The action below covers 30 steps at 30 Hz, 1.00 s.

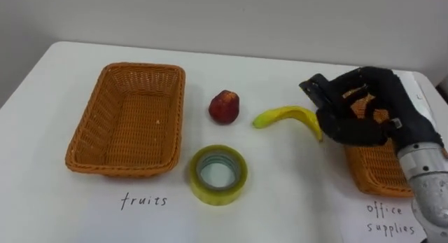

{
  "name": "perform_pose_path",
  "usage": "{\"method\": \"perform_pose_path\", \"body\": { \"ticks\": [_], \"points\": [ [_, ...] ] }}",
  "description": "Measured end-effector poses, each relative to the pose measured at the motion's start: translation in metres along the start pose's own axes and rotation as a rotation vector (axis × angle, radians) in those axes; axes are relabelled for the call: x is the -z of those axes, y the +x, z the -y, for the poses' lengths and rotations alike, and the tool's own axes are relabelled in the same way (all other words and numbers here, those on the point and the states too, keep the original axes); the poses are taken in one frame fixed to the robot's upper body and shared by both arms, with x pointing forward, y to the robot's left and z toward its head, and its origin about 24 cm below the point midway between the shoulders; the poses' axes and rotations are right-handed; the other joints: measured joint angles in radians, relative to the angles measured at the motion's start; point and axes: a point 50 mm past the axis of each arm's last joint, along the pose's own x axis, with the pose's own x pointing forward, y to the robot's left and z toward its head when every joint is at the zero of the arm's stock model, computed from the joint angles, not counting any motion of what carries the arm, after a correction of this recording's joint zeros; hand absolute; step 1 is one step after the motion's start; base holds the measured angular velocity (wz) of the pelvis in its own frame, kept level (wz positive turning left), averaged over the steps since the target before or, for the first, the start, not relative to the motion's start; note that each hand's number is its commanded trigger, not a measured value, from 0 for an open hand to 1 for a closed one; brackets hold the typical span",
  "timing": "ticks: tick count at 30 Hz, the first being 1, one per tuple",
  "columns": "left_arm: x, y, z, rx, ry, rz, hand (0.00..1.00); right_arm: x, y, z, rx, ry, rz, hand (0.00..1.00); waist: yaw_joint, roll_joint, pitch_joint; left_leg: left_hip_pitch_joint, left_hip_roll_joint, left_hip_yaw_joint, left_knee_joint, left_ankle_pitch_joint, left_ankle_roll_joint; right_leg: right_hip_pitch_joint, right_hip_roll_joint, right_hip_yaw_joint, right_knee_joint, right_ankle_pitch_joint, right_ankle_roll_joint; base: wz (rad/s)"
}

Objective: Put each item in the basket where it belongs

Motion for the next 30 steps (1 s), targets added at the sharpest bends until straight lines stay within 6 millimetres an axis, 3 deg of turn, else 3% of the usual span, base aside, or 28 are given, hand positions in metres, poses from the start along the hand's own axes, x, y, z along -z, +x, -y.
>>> {"method": "perform_pose_path", "body": {
  "ticks": [5, 17, 30],
  "points": [
    [0.006, -0.001, -0.001, -0.012, -0.008, -0.015, 0.0, 0.01, -0.001, 0.013, 0.125, 0.032, -0.023, 1.0, -0.003, -0.019, -0.0011, 0.0, 0.0, 0.002, 0.0, 0.0, 0.0, 0.0, 0.0, 0.001, -0.001, 0.0, 0.0, 0.0],
    [0.005, 0.0, -0.007, -0.053, -0.04, -0.016, 0.0, 0.023, -0.004, 0.039, 0.351, 0.071, -0.076, 1.0, -0.028, -0.015, -0.0024, 0.001, 0.002, 0.01, -0.006, 0.0, 0.0, -0.004, 0.002, 0.003, -0.001, 0.0, 0.0, -0.01],
    [0.015, -0.003, -0.004, -0.043, -0.034, -0.046, 0.0, 0.059, -0.017, 0.037, 0.363, 0.049, -0.241, 1.0, -0.055, -0.011, -0.0035, 0.017, 0.003, 0.017, -0.016, 0.0, -0.001, -0.002, 0.002, 0.008, 0.001, 0.0, 0.0, -0.02]
  ]
}}
